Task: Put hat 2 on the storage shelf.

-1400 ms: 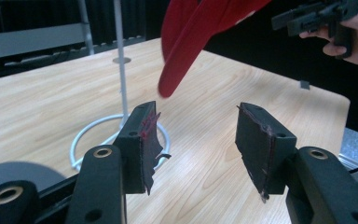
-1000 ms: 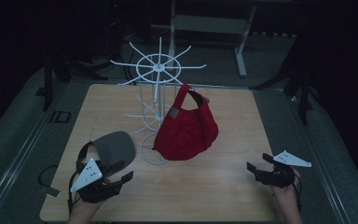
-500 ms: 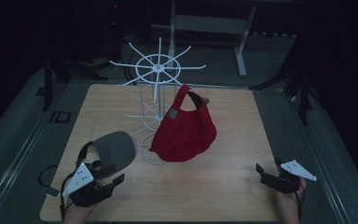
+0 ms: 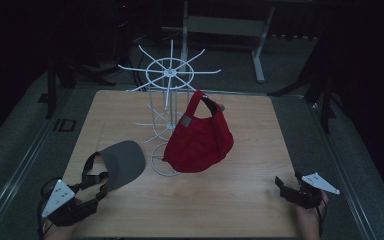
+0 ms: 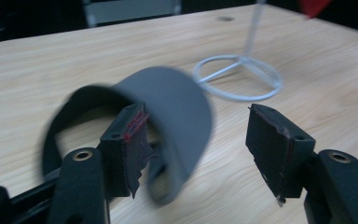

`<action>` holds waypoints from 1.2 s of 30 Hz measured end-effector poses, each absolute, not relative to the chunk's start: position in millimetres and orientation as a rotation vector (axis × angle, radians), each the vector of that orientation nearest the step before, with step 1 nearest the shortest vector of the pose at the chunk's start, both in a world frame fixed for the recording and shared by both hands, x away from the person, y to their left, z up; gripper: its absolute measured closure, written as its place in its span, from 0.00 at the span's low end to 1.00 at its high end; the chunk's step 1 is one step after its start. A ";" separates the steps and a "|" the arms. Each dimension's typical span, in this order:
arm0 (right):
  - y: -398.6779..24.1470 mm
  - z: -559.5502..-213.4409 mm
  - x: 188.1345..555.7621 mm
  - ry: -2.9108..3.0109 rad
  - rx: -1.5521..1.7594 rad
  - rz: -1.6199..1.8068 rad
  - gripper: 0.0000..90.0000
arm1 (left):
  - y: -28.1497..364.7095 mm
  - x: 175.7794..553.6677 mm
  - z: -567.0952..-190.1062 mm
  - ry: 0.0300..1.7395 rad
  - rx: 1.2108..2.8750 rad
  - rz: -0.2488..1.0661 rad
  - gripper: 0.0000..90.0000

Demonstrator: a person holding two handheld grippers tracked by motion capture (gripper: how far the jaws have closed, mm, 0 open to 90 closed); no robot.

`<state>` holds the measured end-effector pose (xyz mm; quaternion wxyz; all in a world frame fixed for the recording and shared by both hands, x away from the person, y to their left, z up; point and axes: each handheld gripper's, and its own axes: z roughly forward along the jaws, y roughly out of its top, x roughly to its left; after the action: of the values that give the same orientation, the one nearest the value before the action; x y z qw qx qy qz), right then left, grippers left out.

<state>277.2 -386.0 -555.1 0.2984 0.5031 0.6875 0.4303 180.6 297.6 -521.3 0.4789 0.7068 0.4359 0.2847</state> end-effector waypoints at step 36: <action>-385.4 -555.1 276.7 1.831 1.351 1.136 0.17 | 300.8 265.5 -554.9 1.311 1.928 0.597 0.44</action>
<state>276.7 -385.4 -555.1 0.2948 0.5077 0.6880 0.4267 265.5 300.8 -554.9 0.3594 0.7475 0.5084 0.2315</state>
